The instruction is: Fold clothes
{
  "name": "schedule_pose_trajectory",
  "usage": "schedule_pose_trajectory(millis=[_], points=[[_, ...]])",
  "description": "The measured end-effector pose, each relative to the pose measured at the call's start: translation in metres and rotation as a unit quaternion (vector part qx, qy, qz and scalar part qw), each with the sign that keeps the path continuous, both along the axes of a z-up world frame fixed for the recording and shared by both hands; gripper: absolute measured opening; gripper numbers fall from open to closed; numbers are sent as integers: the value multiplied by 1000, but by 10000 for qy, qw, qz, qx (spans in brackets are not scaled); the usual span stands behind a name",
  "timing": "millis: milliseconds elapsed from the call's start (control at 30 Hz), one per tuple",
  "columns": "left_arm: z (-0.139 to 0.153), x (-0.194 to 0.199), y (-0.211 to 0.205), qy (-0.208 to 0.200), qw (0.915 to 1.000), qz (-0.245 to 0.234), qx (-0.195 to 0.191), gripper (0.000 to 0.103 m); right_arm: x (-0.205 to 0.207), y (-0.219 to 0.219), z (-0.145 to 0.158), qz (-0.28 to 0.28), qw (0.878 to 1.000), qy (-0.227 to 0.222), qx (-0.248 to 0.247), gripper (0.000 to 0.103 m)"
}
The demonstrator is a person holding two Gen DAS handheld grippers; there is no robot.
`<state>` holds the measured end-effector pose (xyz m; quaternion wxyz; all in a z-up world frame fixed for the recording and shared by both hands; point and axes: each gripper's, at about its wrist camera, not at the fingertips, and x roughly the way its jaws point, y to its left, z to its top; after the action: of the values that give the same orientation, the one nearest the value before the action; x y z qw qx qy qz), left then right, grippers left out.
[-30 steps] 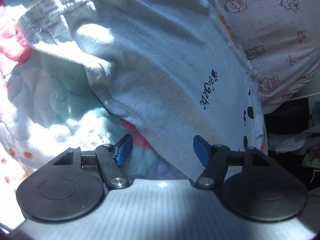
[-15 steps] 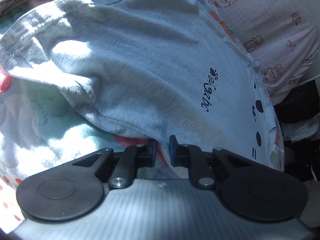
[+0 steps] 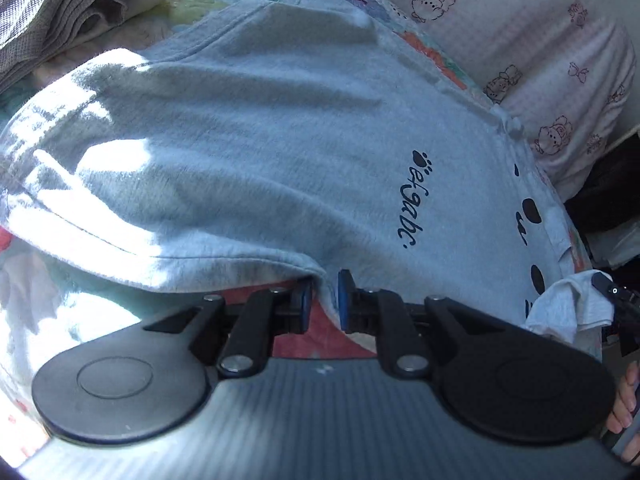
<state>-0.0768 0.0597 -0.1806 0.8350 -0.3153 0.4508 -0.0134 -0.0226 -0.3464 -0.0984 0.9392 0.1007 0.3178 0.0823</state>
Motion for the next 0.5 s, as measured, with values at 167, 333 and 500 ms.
schedule_pose_trajectory(millis=[167, 333, 500], points=[[-25, 15, 13, 211, 9961, 419, -752, 22, 13, -5, 20, -63, 9993, -332, -183, 8], [-19, 33, -2, -4, 9990, 384, -246, 7, 15, -10, 19, -323, 9986, -366, -193, 7], [13, 24, -22, -534, 9946, 241, 862, 6, -7, -18, 10, -436, 9980, -442, -122, 7]])
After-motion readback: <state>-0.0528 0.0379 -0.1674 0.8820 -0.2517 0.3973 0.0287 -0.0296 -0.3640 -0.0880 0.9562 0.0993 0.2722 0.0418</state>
